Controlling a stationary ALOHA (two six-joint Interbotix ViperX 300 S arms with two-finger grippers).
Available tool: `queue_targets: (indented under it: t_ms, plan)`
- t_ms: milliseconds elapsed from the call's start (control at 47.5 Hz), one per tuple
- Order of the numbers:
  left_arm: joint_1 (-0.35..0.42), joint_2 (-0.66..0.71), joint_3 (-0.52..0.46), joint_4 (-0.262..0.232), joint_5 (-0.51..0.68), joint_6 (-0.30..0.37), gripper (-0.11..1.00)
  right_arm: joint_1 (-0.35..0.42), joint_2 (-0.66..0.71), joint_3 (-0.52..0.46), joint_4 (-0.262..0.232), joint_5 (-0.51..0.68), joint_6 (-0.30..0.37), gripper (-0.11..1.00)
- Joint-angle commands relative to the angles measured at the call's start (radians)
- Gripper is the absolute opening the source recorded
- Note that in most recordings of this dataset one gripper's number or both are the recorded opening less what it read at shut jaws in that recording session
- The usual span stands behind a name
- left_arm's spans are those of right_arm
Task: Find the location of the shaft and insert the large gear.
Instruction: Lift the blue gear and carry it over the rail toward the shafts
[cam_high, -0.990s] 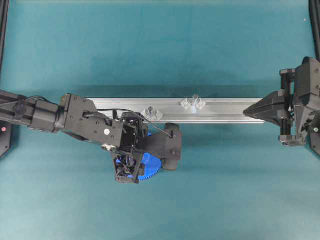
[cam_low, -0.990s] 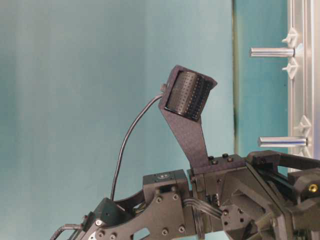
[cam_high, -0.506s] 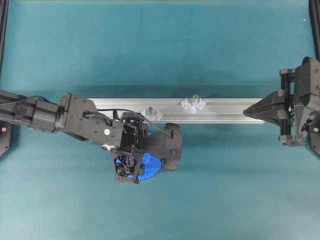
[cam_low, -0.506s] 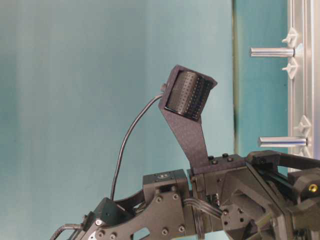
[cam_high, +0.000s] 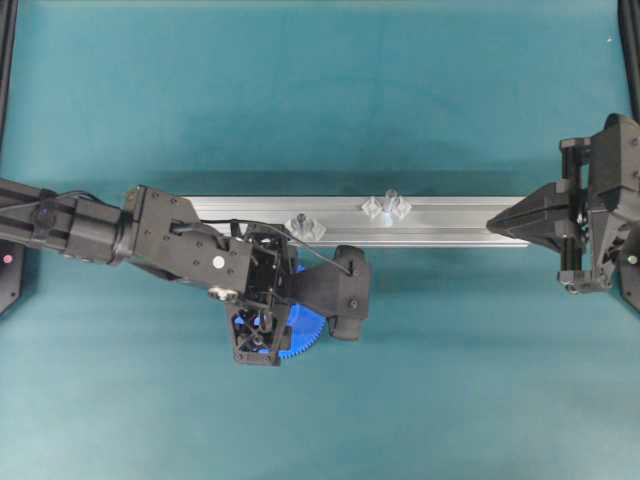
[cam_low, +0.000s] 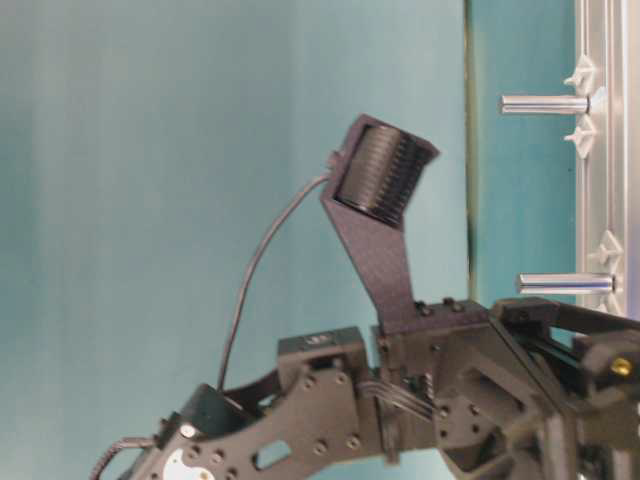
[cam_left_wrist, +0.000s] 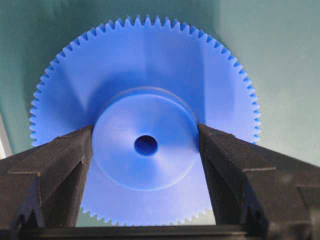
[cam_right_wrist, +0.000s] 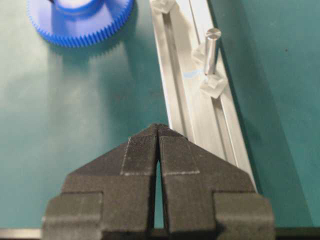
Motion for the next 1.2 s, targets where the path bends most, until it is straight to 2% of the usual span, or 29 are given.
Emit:
queue_targets:
  t_ms: [0, 295, 548, 822, 1054, 1180]
  plan:
    - [0.0, -0.032, -0.038, 0.005, 0.008, 0.005, 0.7, -0.002, 0.003, -0.014, 0.002, -0.008, 0.009, -0.01]
    - [0.0, -0.032, -0.106, 0.008, 0.057, 0.008, 0.7, -0.002, 0.003, -0.011, 0.0, -0.008, 0.009, -0.01]
    - [0.009, -0.032, -0.181, 0.011, 0.126, 0.048, 0.7, -0.002, 0.003, -0.012, 0.0, -0.008, 0.009, -0.01]
    - [0.029, -0.032, -0.253, 0.011, 0.178, 0.055, 0.7, -0.002, 0.002, -0.012, 0.0, -0.009, 0.009, -0.01]
    - [0.043, -0.031, -0.336, 0.011, 0.245, 0.118, 0.7, -0.002, 0.0, -0.009, 0.0, -0.009, 0.009, -0.01]
    - [0.058, -0.026, -0.359, 0.011, 0.255, 0.129, 0.7, -0.002, 0.0, -0.008, 0.0, -0.009, 0.009, -0.01]
